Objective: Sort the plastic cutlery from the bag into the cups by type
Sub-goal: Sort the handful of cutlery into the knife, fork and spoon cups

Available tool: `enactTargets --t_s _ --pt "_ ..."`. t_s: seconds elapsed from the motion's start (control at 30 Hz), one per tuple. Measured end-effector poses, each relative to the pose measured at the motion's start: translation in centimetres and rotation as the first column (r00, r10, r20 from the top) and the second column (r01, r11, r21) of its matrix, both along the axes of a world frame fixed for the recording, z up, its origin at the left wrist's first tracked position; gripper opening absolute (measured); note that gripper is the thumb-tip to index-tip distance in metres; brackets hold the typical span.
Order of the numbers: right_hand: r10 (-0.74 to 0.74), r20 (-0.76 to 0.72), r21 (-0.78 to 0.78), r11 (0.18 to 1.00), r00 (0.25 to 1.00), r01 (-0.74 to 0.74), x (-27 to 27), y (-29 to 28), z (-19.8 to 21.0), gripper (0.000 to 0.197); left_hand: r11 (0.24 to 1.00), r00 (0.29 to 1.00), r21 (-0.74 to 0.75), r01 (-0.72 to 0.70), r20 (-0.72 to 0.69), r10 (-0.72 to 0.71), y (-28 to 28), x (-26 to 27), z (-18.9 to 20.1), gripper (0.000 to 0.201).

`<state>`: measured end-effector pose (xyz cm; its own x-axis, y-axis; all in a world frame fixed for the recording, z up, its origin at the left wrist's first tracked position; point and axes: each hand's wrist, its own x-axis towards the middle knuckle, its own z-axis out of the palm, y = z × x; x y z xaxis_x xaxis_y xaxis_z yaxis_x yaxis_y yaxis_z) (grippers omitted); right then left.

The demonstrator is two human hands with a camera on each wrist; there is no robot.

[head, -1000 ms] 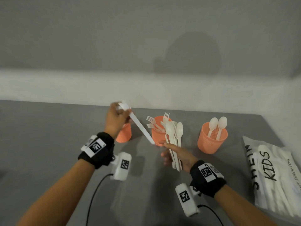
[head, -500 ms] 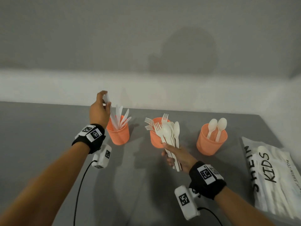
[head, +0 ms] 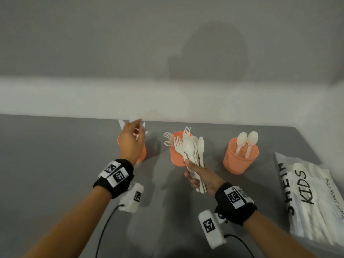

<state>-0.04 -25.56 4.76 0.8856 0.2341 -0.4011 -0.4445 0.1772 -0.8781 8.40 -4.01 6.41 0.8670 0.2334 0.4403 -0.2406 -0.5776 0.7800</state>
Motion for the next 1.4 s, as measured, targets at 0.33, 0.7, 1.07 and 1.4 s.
enactTargets --t_s 0.33,0.7,1.07,1.4 --pt "0.127 0.043 0.001 0.992 0.991 -0.127 -0.6 1.1 0.1 0.023 0.736 0.682 -0.620 0.273 -0.415 -0.602 -7.4 -6.6 -1.2 0.040" --pt "0.172 0.019 0.055 0.983 0.985 -0.173 -1.0 0.0 0.7 0.027 0.523 0.682 -0.845 0.108 -0.319 -0.658 -8.5 -7.2 -1.6 0.040" --pt "0.106 0.073 0.012 0.994 0.992 -0.107 -0.6 0.1 0.4 0.028 0.594 0.784 -0.801 0.067 -0.326 -0.529 -9.2 -6.3 -1.7 0.021" --pt "-0.044 0.125 -0.049 0.998 0.991 0.050 -0.5 -0.2 -0.8 0.033 0.617 0.855 -0.785 -0.049 -0.352 -0.381 -8.8 -4.2 -0.9 0.040"
